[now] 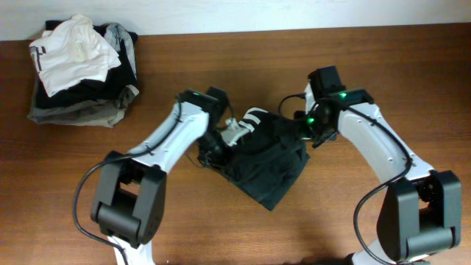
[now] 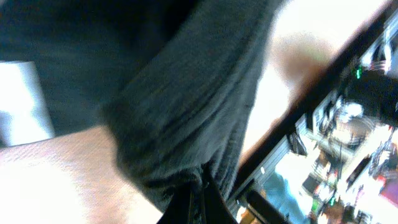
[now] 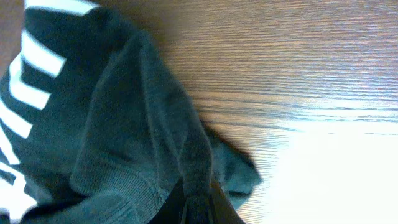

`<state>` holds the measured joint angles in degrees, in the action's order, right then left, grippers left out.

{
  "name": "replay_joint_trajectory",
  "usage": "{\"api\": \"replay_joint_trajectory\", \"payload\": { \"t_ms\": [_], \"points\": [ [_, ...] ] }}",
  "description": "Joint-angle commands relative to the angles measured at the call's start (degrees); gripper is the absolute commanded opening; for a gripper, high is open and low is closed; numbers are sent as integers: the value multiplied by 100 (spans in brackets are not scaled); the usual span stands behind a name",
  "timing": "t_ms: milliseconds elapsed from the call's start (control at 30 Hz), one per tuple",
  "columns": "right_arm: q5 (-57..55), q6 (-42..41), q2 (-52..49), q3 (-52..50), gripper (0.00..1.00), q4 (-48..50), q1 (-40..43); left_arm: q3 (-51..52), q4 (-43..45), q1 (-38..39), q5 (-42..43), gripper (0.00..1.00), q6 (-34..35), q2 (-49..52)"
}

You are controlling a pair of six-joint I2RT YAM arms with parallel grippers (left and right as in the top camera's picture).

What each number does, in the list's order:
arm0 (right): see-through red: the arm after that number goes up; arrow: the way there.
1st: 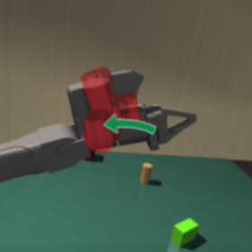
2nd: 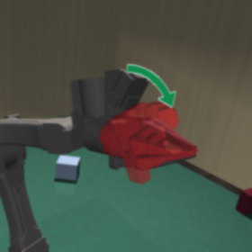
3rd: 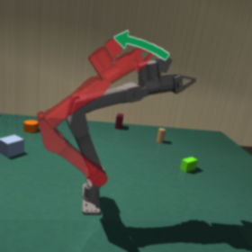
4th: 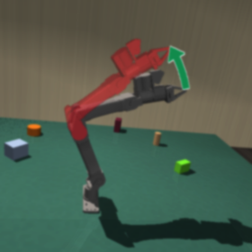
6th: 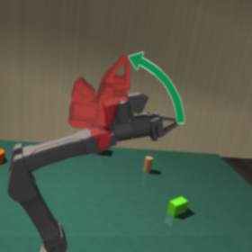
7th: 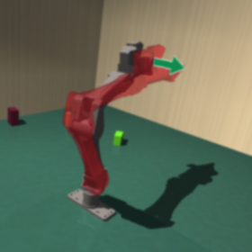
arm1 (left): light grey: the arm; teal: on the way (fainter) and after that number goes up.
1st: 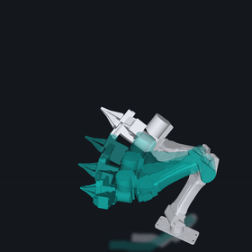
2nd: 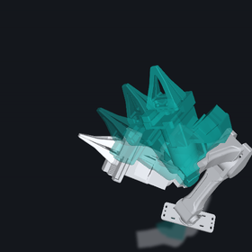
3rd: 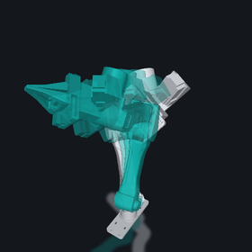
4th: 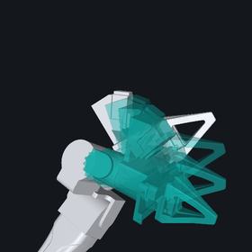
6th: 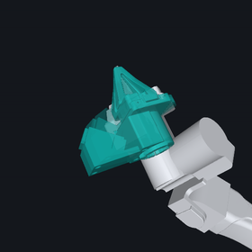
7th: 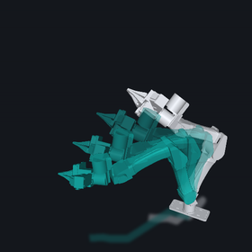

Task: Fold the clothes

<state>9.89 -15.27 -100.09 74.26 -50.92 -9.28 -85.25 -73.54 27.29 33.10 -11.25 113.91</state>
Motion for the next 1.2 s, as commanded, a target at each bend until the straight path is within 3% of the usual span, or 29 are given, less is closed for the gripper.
{"api": "replay_joint_trajectory", "payload": {
  "t_ms": [0, 267, 333, 433, 467, 500, 567, 600, 633, 667, 700, 733, 800, 933, 1000, 1033, 1100, 1167],
  "points": [
    [-157, -44, -68, 85, 8, -9, 374, 42, -173, 457, 210, 0, -627, -157],
    [-503, -28, -68, 85, 8, -4, 525, 42, -188, 1169, 210, 0, -664, -219],
    [-546, -31, -68, 85, 11, -11, 529, 42, -210, 1351, 208, 8, -667, -219],
    [-551, -31, -68, 85, 11, -13, 529, 42, -289, 1453, 203, 10, -669, -219],
    [-551, -31, -68, 85, 15, -9, 529, 42, -382, 1462, 199, 10, -691, -219],
    [-564, -31, -68, 85, 25, -7, 529, 42, -461, 1462, 166, 11, -693, -219],
    [-625, -31, -68, 85, 58, -7, 544, 42, -586, 1462, 168, 14, -774, -219],
    [-640, -83, -68, 85, 62, -2, 592, 42, -605, 1462, 168, 18, -774, -219],
    [-656, -184, -68, 85, 66, -4, 684, 42, -629, 1462, 168, 40, -776, -219],
    [-640, -179, -68, 85, 67, -4, 815, 42, -662, 1462, 188, 68, -824, -219],
    [-577, -175, -68, 87, 68, -17, 975, 42, -730, 1469, 337, 86, -975, -219],
    [-476, -173, -68, 87, 69, -42, 1117, 42, -778, 1480, 612, 99, -1156, -219],
    [-116, -149, -68, 92, 70, -164, 1362, 42, -774, 1515, 809, 99, -1311, -219],
    [911, 197, -13, 120, 69, -579, 1615, -35, -549, 1394, 525, 99, -1198, -219],
    [1213, 304, 116, 120, 64, -866, 1563, -181, -356, 1119, -2, 99, -610, -219],
    [1364, 304, 186, 120, 58, -1025, 1510, -234, -208, 907, -227, 99, -291, -219],
    [1541, 350, 313, 118, 30, -1370, 1298, -256, 166, 476, -535, 99, 280, -219],
    [1539, 435, 339, 107, 20, -1644, 964, -256, 551, 11, -966, 99, 1012, -216]
  ]
}}
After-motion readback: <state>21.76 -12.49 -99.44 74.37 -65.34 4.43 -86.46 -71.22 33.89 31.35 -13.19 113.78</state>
